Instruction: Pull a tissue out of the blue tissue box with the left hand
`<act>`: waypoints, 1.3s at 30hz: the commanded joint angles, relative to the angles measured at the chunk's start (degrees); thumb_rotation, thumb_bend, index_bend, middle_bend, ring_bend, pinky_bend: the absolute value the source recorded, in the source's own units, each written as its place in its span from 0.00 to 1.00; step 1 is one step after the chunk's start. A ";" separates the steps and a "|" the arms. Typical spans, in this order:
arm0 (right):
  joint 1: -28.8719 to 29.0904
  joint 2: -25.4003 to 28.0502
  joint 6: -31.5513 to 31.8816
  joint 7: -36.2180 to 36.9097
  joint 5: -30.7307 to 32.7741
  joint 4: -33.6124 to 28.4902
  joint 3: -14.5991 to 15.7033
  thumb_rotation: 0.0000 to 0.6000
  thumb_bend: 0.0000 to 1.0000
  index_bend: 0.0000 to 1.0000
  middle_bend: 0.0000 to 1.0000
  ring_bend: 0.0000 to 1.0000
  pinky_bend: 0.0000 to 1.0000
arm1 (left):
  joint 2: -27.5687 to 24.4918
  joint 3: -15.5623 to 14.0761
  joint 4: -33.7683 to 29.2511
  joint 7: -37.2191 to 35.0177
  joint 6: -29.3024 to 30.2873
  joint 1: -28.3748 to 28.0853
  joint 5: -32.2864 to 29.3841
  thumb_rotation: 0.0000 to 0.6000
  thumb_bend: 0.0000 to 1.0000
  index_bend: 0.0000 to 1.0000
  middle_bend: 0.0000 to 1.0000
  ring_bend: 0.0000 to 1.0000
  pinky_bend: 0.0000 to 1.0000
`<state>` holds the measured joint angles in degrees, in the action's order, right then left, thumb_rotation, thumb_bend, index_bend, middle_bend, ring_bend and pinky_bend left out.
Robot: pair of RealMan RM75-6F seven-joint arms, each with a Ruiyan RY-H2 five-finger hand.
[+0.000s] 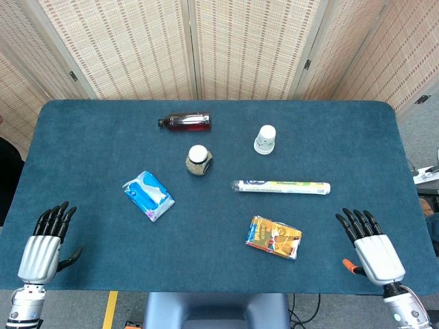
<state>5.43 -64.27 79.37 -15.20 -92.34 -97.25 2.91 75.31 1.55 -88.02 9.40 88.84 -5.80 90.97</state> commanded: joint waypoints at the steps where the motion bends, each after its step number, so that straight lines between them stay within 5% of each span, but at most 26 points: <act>1: 0.00 0.00 -0.02 -0.01 0.01 0.00 0.01 1.00 0.04 0.00 0.00 0.00 0.00 | -0.01 -0.01 0.00 0.00 -0.02 0.00 -0.01 1.00 0.31 0.00 0.00 0.00 0.12; 19: 0.36 -0.30 -0.99 -0.64 1.17 0.03 -0.35 1.00 0.04 0.00 0.00 0.00 0.00 | -1.73 2.74 -5.63 0.29 -6.35 -6.17 0.94 1.00 0.31 0.00 0.00 0.00 0.14; 27: 0.33 0.24 -0.66 0.42 1.12 -0.28 -0.42 1.00 0.04 0.00 0.00 0.00 0.00 | -2.06 5.81 -13.35 10.58 -15.75 -13.19 -2.26 1.00 0.31 0.02 0.00 0.00 0.16; 39: 1.38 0.87 -2.57 2.77 1.91 0.08 -0.61 1.00 0.04 0.00 0.00 0.00 0.00 | 3.26 9.95 -11.49 21.56 -24.79 -22.06 -11.21 1.00 0.33 0.04 0.00 0.00 0.18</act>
<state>6.73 -63.39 76.90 -12.49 -90.50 -97.22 2.28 77.52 10.72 -100.33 29.80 65.21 -26.61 81.10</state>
